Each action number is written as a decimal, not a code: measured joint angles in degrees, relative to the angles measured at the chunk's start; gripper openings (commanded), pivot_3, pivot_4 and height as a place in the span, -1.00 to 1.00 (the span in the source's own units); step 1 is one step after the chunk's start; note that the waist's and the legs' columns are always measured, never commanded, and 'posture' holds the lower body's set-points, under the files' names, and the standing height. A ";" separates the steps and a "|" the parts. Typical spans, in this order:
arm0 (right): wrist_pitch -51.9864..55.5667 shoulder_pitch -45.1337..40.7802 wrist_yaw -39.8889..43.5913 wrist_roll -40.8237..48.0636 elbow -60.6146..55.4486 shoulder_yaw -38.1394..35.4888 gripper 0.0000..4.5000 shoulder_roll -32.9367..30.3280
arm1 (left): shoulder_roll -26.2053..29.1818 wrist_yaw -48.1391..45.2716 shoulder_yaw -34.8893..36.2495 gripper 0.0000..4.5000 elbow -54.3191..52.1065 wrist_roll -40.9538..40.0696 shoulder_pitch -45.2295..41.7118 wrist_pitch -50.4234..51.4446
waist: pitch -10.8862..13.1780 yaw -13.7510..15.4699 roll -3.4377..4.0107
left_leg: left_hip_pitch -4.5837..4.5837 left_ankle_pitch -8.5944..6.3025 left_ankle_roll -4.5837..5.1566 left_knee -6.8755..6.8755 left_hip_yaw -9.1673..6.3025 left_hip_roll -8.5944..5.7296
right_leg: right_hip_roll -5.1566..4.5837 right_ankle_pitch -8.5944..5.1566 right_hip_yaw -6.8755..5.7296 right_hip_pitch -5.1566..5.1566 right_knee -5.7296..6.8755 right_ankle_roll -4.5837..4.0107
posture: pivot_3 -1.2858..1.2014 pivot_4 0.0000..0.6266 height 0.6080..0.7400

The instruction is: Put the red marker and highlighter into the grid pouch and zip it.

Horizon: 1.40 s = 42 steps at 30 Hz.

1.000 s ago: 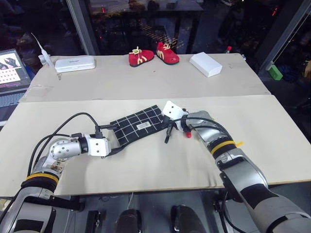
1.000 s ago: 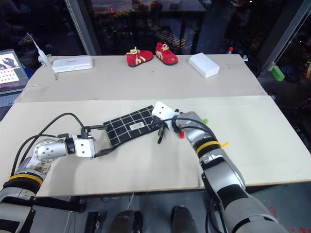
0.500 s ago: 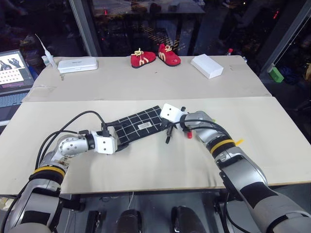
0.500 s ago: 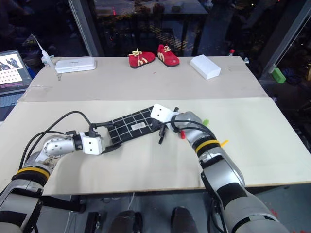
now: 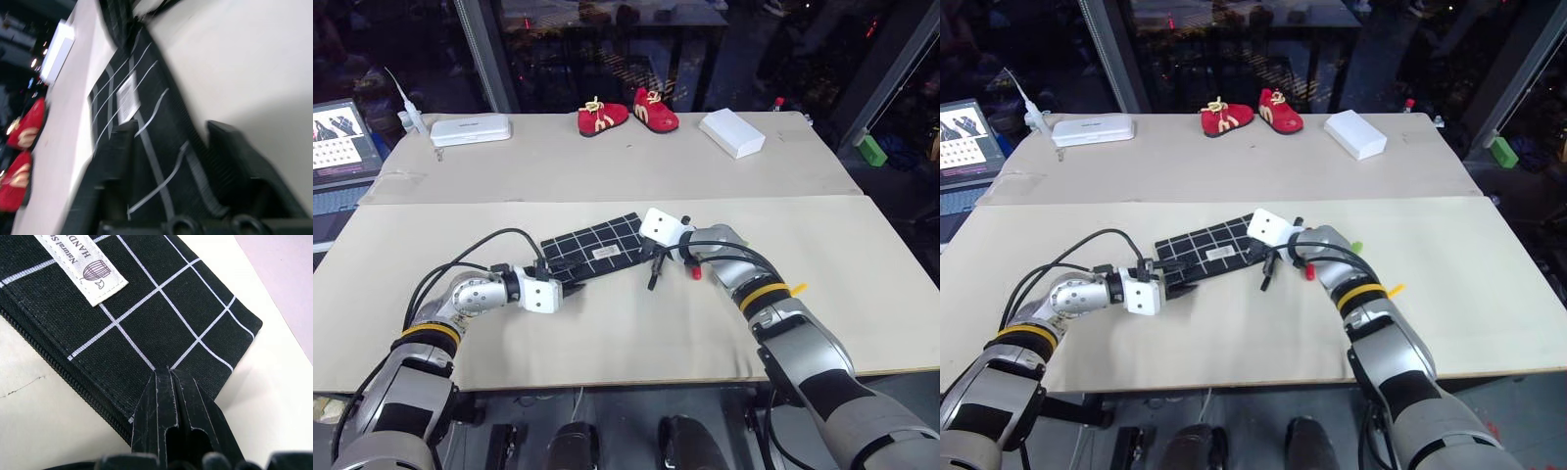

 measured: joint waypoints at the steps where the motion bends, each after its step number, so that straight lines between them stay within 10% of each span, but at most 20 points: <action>1: 0.11 0.00 0.00 -0.01 0.00 -0.02 -1.00 -0.06 | 0.04 -0.58 0.03 -0.78 -0.02 -0.88 0.00 -0.30 | 0.00 0.02 0.00 | 0.02 0.00 0.00 0.00 0.00 0.00 | -0.01 0.00 0.00 0.01 0.00 0.00 | 0.03 -0.52 1.00; 12: 0.44 -0.01 0.58 0.63 -0.11 -0.64 -1.00 -0.07 | -0.54 -7.67 0.57 -0.97 -0.02 -8.00 0.23 2.54 | 0.00 -0.15 0.00 | 0.01 -0.01 0.02 0.00 0.01 -0.01 | 0.00 0.00 0.01 0.01 -0.01 0.00 | 0.03 -0.52 1.00; 24: 19.28 1.52 12.73 16.84 -14.53 -11.94 0.73 -1.78 | -1.19 -16.38 4.25 -1.00 -9.32 -17.19 5.71 15.18 | 0.01 -0.32 0.01 | -0.26 -0.03 0.05 0.00 -0.12 0.06 | 0.00 0.02 0.00 -0.19 0.04 0.02 | 0.03 -0.52 1.00; 31: 33.45 9.52 15.40 24.97 -36.07 -17.02 0.73 -10.71 | -1.23 -12.41 11.41 -1.00 -29.89 -26.03 13.58 38.19 | 0.01 0.20 0.00 | -0.73 -0.04 0.07 0.00 -0.34 0.04 | -0.01 0.06 -0.09 -0.52 0.03 0.08 | 0.03 -0.52 1.00; 42: 36.31 14.29 2.54 22.03 -38.55 -15.12 0.73 -8.30 | -0.44 -7.52 15.72 -1.00 -49.89 -27.36 21.74 57.15 | 0.01 -0.43 0.00 | -0.49 0.05 -0.07 0.00 -0.16 0.03 | 0.12 0.06 0.10 -0.58 0.05 0.06 | 0.03 -0.52 1.00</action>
